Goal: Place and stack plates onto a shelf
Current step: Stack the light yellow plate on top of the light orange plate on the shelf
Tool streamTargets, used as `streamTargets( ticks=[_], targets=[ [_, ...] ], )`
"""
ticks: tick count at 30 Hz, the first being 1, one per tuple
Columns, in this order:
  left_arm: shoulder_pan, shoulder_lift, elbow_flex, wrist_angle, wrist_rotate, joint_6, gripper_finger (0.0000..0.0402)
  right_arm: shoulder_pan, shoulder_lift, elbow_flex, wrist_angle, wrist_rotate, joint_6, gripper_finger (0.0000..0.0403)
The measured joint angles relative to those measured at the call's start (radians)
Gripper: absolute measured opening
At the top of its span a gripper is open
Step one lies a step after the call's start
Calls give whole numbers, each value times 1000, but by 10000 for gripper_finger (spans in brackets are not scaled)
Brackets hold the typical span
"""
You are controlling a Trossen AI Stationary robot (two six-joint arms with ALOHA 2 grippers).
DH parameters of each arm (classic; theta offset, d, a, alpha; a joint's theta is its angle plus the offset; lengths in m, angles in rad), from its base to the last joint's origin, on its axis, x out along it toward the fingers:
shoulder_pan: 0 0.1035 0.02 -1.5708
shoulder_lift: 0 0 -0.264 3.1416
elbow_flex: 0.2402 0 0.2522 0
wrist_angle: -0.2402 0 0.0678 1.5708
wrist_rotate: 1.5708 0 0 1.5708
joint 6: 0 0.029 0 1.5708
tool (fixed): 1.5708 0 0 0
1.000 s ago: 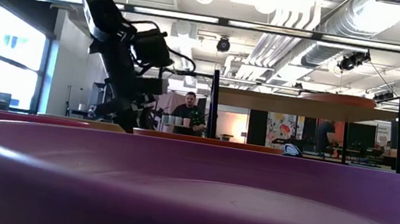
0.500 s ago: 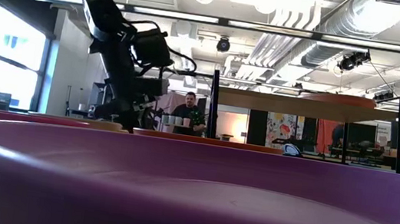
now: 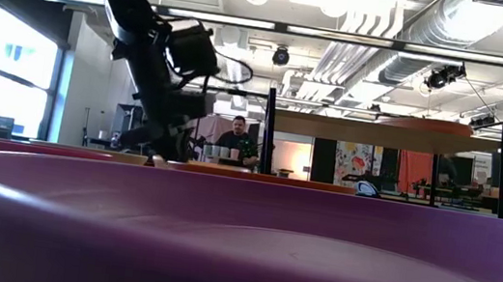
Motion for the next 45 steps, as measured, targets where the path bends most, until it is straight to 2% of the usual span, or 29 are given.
streamTargets(
  ticks=[7, 14, 19, 25, 35, 45],
  targets=[
    [-5, -134, 0, -39, -96, 0, 1, 0, 0, 0, 9, 2, 9, 94],
    [-21, -316, 0, -193, -247, 47, 1, 0, 0, 0, 9, 60, 60, 94],
    [-89, -444, 0, -294, -361, 88, 1, 0, 0, 0, 23, 128, 60, 94],
    [-229, -562, 1, -423, -452, 87, 1, -8, 9, 0, 47, 144, 41, 98],
    [-486, -589, 1, -556, -542, 86, 1, -97, 119, 0, 103, 137, 61, 153],
    [-614, -568, 1, -582, -660, 86, 1, -195, 181, 0, 280, 150, 49, 149]
  ],
)
